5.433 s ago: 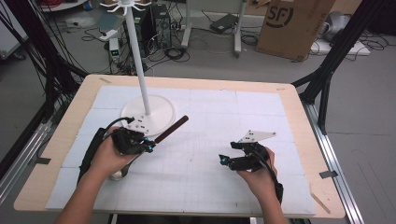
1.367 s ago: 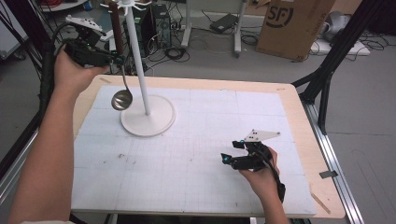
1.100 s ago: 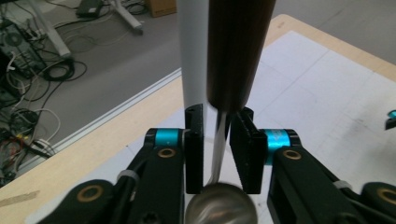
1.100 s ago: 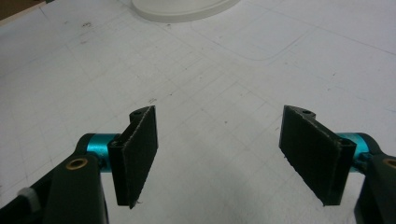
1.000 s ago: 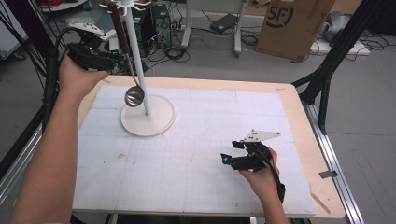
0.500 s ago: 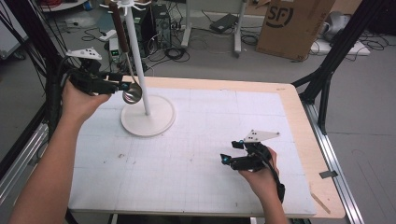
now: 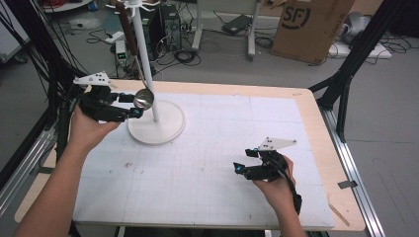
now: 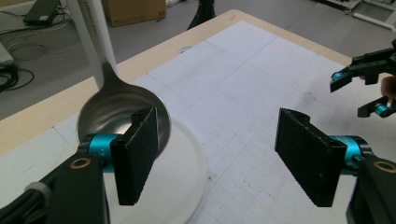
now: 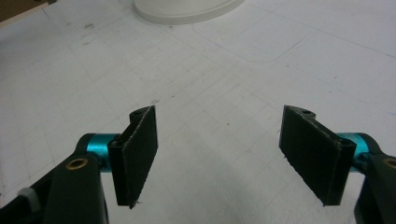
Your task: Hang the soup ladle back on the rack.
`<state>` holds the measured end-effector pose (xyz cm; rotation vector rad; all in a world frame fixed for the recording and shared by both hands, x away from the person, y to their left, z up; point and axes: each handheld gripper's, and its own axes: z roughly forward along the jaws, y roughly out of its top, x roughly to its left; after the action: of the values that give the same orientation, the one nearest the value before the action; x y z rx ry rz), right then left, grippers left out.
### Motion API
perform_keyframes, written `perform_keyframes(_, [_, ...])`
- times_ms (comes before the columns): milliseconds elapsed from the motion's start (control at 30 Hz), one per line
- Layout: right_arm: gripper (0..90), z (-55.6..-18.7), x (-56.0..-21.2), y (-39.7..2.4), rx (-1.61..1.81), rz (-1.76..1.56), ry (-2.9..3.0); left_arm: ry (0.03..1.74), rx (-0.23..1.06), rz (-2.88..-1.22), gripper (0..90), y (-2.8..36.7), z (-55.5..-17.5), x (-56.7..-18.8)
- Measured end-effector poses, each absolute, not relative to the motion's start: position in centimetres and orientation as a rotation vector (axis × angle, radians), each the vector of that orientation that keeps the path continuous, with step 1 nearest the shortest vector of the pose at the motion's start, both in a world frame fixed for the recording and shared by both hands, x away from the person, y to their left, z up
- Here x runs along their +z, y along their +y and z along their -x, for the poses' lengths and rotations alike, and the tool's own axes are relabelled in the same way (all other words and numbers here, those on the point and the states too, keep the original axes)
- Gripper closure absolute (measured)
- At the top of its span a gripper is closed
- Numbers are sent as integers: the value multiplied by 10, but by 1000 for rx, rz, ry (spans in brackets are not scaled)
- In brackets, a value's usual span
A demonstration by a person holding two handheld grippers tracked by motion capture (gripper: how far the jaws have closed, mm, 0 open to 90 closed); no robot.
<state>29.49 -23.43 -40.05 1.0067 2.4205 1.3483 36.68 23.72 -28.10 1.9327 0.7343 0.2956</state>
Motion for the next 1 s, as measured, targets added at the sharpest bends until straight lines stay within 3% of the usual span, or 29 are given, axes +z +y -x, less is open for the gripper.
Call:
perform_keyframes(700, [272, -296, -402, -240, 1344, -1022, 2412, 651, 238, -1961, 132, 212, -346, -312])
perform_keyframes(1000, [272, -297, -405, -243, 1333, -1031, 2410, 639, 203, -1965, 101, 207, -343, -329])
